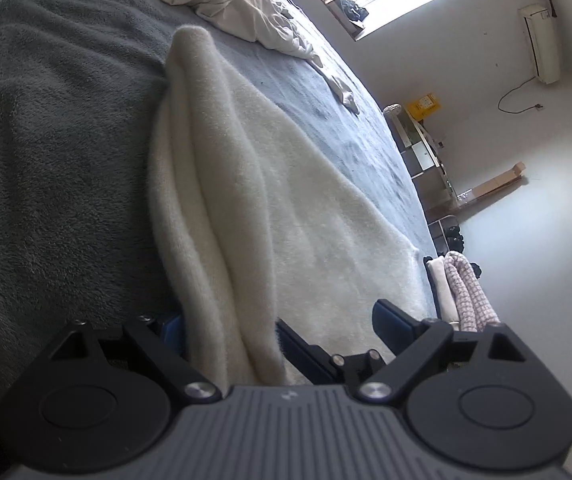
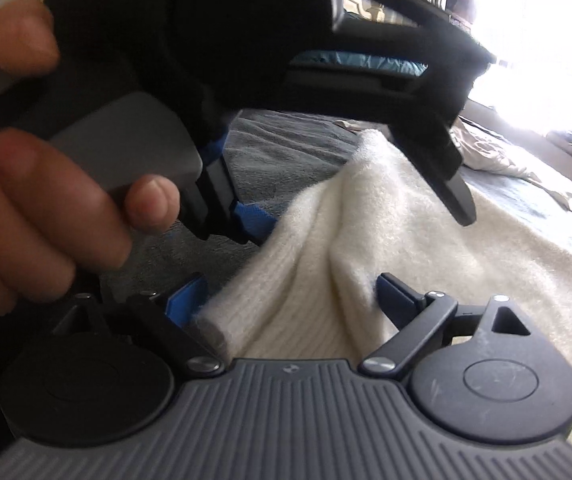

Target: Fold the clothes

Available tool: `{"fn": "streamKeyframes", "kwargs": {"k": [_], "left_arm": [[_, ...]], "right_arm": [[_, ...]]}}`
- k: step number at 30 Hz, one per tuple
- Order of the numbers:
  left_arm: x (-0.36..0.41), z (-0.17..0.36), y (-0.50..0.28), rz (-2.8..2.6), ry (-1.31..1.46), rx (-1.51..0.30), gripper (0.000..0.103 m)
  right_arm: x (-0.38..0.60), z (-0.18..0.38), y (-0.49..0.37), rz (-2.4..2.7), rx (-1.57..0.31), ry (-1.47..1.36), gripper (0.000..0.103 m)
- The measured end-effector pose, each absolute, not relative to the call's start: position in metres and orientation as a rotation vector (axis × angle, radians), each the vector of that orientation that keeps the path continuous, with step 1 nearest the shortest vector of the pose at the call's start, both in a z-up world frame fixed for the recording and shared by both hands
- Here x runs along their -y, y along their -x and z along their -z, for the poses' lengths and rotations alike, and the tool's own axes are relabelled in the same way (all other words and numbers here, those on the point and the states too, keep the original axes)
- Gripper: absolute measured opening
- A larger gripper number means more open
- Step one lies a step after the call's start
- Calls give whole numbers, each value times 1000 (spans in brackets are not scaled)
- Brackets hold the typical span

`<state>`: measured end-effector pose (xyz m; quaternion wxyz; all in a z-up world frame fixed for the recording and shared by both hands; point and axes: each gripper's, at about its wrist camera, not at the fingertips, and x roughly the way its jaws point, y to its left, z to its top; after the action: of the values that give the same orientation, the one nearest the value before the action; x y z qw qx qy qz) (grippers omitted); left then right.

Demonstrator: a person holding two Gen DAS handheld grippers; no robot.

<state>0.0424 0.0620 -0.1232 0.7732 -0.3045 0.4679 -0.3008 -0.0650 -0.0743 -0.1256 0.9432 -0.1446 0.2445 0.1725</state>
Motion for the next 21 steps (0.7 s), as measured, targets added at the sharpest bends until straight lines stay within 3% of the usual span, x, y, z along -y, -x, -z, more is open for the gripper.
{"fn": "streamKeyframes", "kwargs": {"k": [5,13,16,21], "left_arm": [[-63,124,-45,654,696,-1019,91],[-57,124,-50,653,715,-1018,93],[-56,124,-51,656,713,-1014,93],[-65,131,-53,642,778,-959,90]], "right_arm": [[80,125,60,-299,-495,280,88],[78,126,56,-249,-463,334,70],[78,126,51,-231,-461,335,61],[91,123,45,-210,-459,291,32]]}}
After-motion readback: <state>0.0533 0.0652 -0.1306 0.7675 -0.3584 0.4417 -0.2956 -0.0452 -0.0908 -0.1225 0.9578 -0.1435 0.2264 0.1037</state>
